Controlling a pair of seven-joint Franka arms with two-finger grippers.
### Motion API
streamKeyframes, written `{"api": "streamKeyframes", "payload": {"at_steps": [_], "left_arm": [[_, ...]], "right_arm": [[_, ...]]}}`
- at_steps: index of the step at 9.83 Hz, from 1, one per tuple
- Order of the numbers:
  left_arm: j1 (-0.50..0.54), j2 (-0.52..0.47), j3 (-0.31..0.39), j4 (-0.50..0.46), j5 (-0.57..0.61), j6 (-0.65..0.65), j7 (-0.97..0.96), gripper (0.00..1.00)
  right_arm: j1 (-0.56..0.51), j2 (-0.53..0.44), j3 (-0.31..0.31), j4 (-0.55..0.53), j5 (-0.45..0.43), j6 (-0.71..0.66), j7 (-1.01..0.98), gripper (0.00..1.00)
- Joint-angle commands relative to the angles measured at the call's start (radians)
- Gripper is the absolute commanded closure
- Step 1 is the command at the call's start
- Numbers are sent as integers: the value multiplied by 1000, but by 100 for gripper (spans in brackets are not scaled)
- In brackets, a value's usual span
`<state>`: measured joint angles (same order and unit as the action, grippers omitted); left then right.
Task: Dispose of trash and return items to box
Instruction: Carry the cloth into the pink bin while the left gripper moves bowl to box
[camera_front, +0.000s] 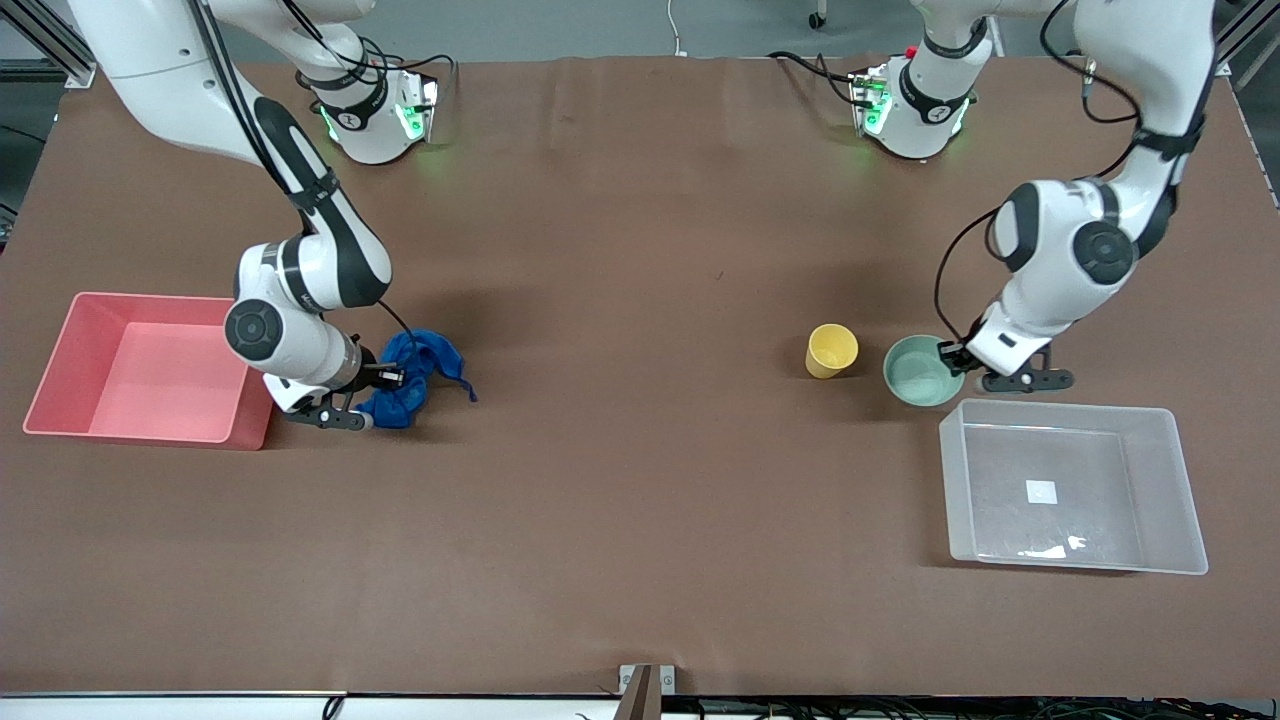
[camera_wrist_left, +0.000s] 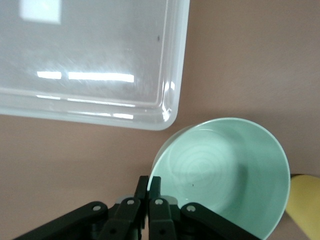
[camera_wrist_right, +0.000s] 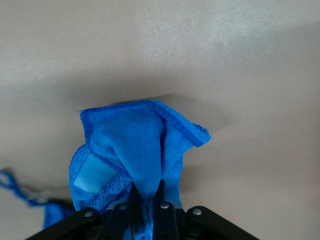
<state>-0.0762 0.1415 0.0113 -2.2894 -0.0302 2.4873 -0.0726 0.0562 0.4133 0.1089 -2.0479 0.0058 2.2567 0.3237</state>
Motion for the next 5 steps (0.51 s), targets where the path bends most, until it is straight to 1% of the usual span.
{"api": "streamKeyframes", "payload": {"at_steps": [1,2,3,4,5], "left_arm": [[10,18,19,205,15,-237,28,100],[12,64,53,305,6,-292,68,100],[12,132,71,412,-6,-298,100,100],[12,200,93,489,-8,-304,126,100],[12,270,116,564,-19,-304,183,100]], "right_arm": [[-19,-68,17,221,-4,-365,34,99],[-56,-97,15,320,-4,-511,5,99],[-79,-129,-3,389,-7,-617,-68,99],[-84,-154,-79,432,-7,-684,-118,99],[-84,-163,-160,440,-41,-695,-162,98]]}}
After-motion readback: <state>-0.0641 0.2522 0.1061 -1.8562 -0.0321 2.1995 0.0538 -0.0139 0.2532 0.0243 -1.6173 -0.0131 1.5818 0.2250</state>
